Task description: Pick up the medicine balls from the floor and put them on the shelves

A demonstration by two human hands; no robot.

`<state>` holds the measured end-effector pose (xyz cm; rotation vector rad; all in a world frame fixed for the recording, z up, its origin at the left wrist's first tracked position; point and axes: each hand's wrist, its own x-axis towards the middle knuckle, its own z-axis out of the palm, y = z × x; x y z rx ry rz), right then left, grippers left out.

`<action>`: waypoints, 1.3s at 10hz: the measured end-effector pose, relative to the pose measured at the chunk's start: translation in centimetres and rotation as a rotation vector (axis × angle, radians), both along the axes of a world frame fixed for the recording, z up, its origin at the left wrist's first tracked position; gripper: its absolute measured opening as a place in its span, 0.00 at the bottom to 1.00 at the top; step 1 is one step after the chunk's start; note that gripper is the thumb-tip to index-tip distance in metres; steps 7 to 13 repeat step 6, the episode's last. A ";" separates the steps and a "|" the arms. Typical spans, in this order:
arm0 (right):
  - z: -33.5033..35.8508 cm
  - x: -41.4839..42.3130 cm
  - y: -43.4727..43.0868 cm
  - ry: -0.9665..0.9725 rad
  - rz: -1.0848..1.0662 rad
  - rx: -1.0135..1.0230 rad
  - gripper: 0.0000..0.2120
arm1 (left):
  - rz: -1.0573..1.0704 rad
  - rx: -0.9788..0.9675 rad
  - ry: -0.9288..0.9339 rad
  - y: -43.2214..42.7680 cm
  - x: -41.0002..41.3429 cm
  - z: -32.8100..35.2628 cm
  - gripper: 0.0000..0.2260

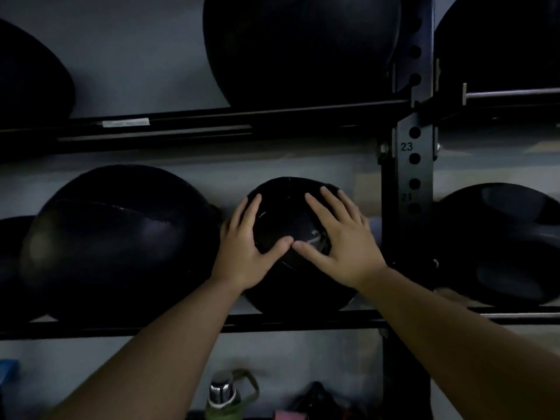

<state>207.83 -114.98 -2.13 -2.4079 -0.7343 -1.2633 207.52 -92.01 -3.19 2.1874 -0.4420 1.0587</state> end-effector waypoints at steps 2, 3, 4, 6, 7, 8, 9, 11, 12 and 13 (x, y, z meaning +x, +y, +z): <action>-1.3 4.1 2.4 -0.214 -0.023 0.080 0.40 | -0.017 -0.069 -0.110 1.3 3.6 -0.6 0.45; -0.9 3.5 3.2 -0.175 -0.070 0.028 0.40 | -0.059 -0.062 -0.053 2.6 2.9 -0.8 0.45; -0.6 1.9 3.8 -0.035 -0.081 -0.024 0.41 | -0.044 -0.002 0.050 2.8 1.7 -0.3 0.48; 3.4 -5.5 -1.3 0.285 -0.068 -0.146 0.43 | 0.073 0.066 0.266 4.0 -5.5 0.7 0.54; 3.4 -5.5 -1.3 0.285 -0.068 -0.146 0.43 | 0.073 0.066 0.266 4.0 -5.5 0.7 0.54; 3.4 -5.5 -1.3 0.285 -0.068 -0.146 0.43 | 0.073 0.066 0.266 4.0 -5.5 0.7 0.54; 3.4 -5.5 -1.3 0.285 -0.068 -0.146 0.43 | 0.073 0.066 0.266 4.0 -5.5 0.7 0.54; 3.4 -5.5 -1.3 0.285 -0.068 -0.146 0.43 | 0.073 0.066 0.266 4.0 -5.5 0.7 0.54; 3.4 -5.5 -1.3 0.285 -0.068 -0.146 0.43 | 0.073 0.066 0.266 4.0 -5.5 0.7 0.54; 3.4 -5.5 -1.3 0.285 -0.068 -0.146 0.43 | 0.073 0.066 0.266 4.0 -5.5 0.7 0.54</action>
